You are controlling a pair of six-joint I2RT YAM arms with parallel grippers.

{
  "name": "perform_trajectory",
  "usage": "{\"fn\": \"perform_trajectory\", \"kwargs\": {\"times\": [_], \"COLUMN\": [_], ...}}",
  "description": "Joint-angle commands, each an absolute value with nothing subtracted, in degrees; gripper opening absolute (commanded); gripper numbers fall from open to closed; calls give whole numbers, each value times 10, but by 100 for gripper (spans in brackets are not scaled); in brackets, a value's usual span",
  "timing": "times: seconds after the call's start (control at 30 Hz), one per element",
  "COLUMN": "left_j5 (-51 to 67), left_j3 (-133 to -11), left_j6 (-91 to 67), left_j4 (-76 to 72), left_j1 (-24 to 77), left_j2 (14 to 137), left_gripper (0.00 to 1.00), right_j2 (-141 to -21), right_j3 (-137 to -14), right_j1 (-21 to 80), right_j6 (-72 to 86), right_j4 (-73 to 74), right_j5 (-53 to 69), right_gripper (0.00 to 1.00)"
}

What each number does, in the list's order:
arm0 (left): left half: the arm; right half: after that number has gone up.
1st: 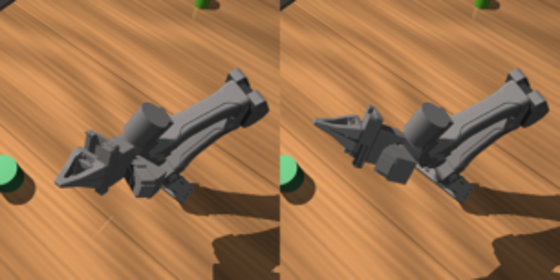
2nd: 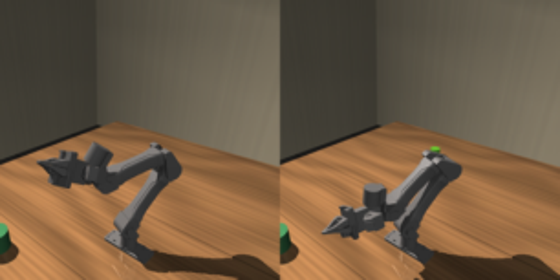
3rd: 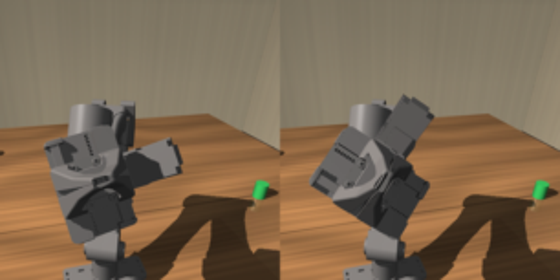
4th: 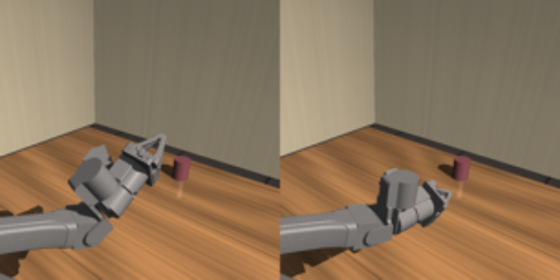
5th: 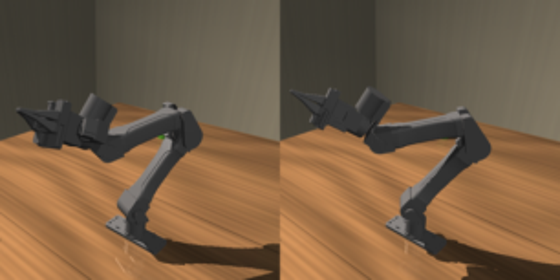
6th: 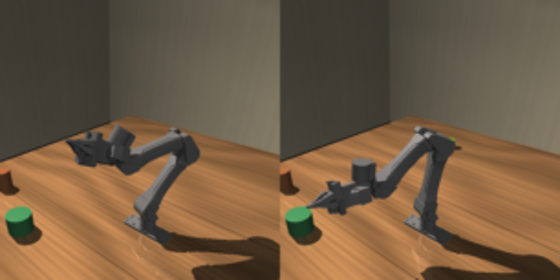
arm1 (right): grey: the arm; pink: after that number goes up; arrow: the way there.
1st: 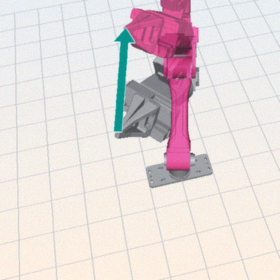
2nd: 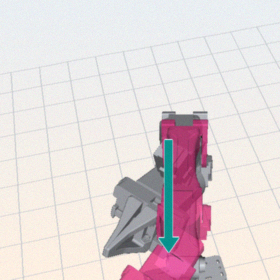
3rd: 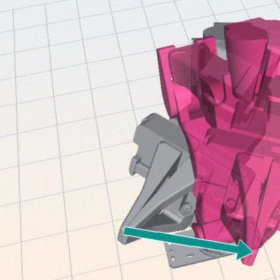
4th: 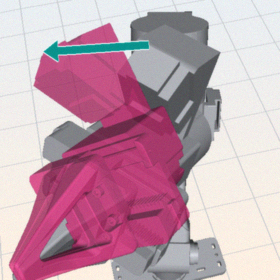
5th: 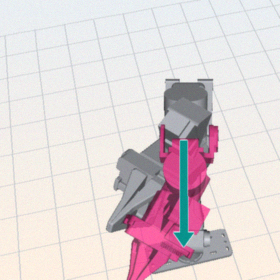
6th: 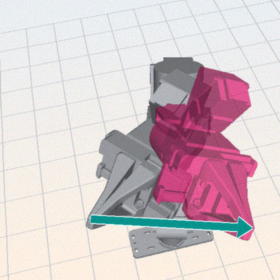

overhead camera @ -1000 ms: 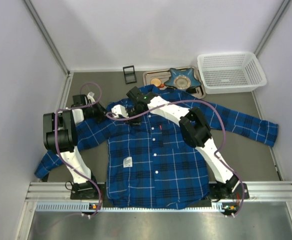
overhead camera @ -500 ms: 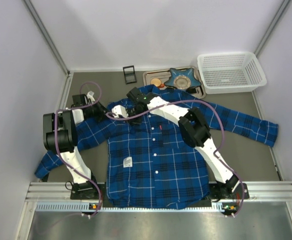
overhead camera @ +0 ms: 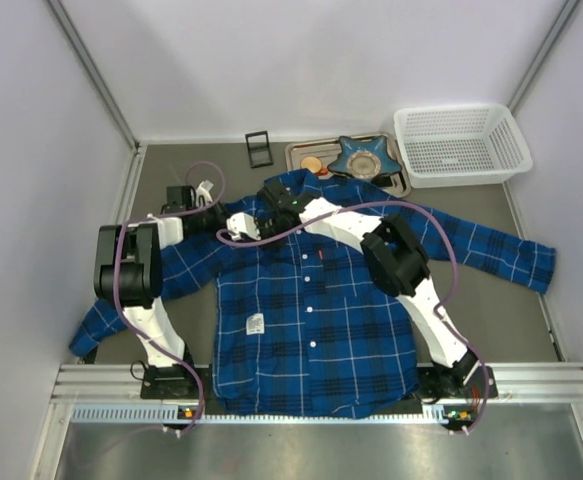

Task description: Pin the brooch onto the clothing

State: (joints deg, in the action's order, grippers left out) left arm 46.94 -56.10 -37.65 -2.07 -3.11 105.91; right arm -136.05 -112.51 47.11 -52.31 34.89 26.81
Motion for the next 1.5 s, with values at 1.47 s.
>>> {"fn": "perform_trajectory", "kwargs": {"times": [1.47], "left_j5": [461], "left_j3": [-659], "left_j6": [-235], "left_j4": [97], "left_j1": [14], "left_j2": [1094], "left_gripper": [0], "right_j2": [-1180], "right_j3": [-888], "right_j1": [482], "right_j6": [-591], "right_j4": [111], "right_j5": [271], "right_gripper": [0]}}
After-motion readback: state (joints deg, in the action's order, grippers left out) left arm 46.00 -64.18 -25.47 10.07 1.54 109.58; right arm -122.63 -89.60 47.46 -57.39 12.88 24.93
